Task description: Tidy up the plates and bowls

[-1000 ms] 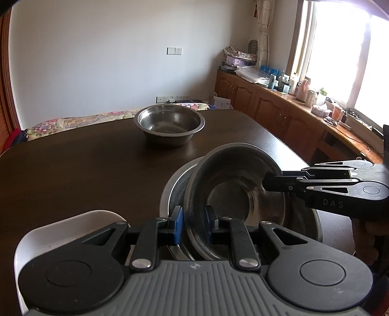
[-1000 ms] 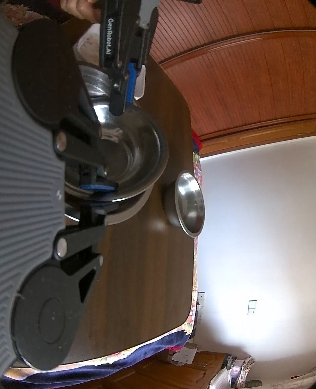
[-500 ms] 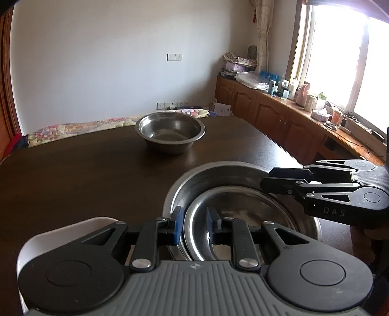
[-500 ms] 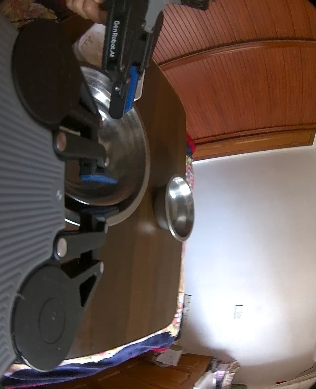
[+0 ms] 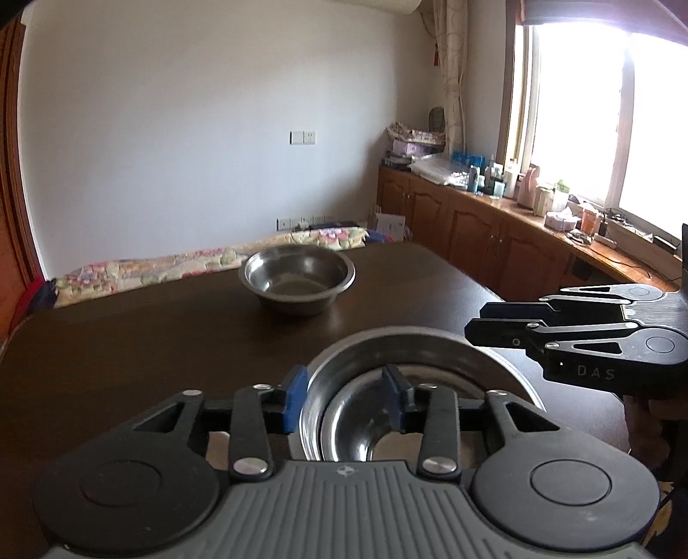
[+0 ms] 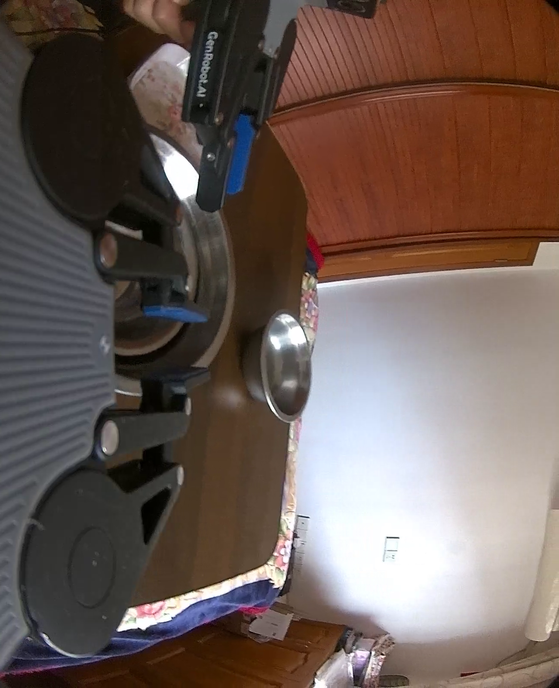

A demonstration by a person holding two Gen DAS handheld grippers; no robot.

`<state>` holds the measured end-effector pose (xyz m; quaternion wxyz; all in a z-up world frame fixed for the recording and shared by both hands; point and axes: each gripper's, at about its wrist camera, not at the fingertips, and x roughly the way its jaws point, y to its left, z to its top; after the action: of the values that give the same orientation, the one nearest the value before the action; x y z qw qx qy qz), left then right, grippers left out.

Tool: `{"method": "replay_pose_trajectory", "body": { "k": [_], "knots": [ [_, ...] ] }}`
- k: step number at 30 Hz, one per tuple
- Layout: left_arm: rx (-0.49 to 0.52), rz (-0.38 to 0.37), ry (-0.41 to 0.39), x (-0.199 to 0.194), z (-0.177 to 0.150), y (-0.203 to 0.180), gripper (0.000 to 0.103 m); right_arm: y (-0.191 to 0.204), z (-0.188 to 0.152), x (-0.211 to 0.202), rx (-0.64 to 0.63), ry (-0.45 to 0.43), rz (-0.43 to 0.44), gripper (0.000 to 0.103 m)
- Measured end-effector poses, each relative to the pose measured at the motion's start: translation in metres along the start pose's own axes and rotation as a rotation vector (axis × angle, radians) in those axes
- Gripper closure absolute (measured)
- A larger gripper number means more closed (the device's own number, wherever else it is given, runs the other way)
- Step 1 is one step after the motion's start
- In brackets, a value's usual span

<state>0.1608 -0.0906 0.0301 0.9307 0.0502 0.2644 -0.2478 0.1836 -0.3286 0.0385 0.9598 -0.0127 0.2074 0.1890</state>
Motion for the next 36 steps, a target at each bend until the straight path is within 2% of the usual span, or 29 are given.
{"method": "replay_pose_trajectory", "body": {
  "k": [9, 13, 17, 20, 36],
  "knots": [
    [0.008, 0.021, -0.034, 0.006, 0.014, 0.006, 0.023, -0.008, 0.017, 0.002, -0.011, -0.032, -0.013, 0.076],
    [0.015, 0.044, -0.049, 0.015, 0.022, 0.012, 0.021, -0.016, 0.027, 0.01, -0.012, -0.04, -0.02, 0.064],
    [0.021, 0.066, -0.054, 0.027, 0.032, 0.018, 0.021, -0.023, 0.036, 0.018, -0.028, -0.049, -0.033, 0.062],
    [0.024, 0.075, -0.049, 0.038, 0.039, 0.022, 0.02, -0.03, 0.042, 0.025, -0.03, -0.049, -0.033, 0.056],
    [0.018, 0.105, -0.021, 0.089, 0.062, 0.043, 0.02, -0.058, 0.058, 0.074, 0.002, -0.018, -0.014, 0.054]
  ]
}}
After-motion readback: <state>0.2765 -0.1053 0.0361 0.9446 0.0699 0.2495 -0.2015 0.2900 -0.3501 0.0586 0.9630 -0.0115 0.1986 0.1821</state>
